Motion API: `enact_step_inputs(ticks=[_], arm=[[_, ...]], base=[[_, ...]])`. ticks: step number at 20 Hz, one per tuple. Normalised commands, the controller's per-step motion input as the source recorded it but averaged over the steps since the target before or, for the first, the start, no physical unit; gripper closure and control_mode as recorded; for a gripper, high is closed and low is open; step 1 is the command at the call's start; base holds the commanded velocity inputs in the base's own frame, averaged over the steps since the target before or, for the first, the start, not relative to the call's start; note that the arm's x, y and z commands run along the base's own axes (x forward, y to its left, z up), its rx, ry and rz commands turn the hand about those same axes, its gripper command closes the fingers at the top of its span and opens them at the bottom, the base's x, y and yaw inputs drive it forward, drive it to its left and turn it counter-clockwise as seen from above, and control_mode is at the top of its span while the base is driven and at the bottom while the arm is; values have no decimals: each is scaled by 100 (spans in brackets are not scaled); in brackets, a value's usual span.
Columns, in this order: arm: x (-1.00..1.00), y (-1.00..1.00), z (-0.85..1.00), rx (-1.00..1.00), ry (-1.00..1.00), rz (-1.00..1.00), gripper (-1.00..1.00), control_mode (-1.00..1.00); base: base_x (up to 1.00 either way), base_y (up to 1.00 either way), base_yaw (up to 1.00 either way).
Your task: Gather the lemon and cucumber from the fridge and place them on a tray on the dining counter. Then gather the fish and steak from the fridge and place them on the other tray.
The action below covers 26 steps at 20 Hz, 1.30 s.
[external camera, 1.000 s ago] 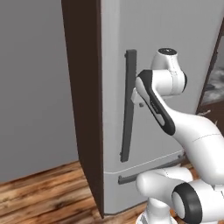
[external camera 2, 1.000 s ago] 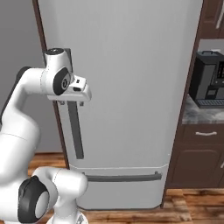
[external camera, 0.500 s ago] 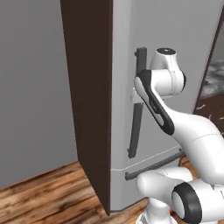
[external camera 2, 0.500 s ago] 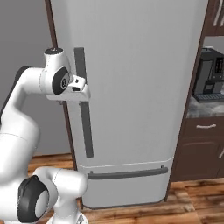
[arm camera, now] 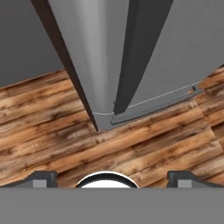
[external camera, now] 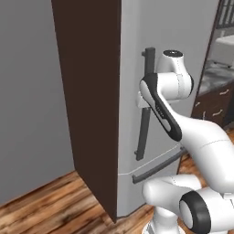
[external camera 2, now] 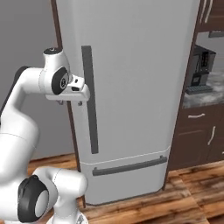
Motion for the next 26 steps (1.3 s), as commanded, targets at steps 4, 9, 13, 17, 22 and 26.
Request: enact_step_inputs(ticks=[4, 9, 13, 17, 22, 26], arm=[[0, 0, 0, 0, 0, 0, -100, 100], [0, 0, 0, 0, 0, 0, -100, 100], [0, 0, 0, 0, 0, 0, -100, 100], [0, 0, 0, 0, 0, 0, -100, 100], [0, 0, 0, 0, 0, 0, -100, 100], [0, 0, 0, 0, 0, 0, -100, 100]], base=[[20, 53, -29], [25, 52, -27], [28, 48, -24], [10, 28, -21], [-63, 3, -13], [-35, 18, -10]])
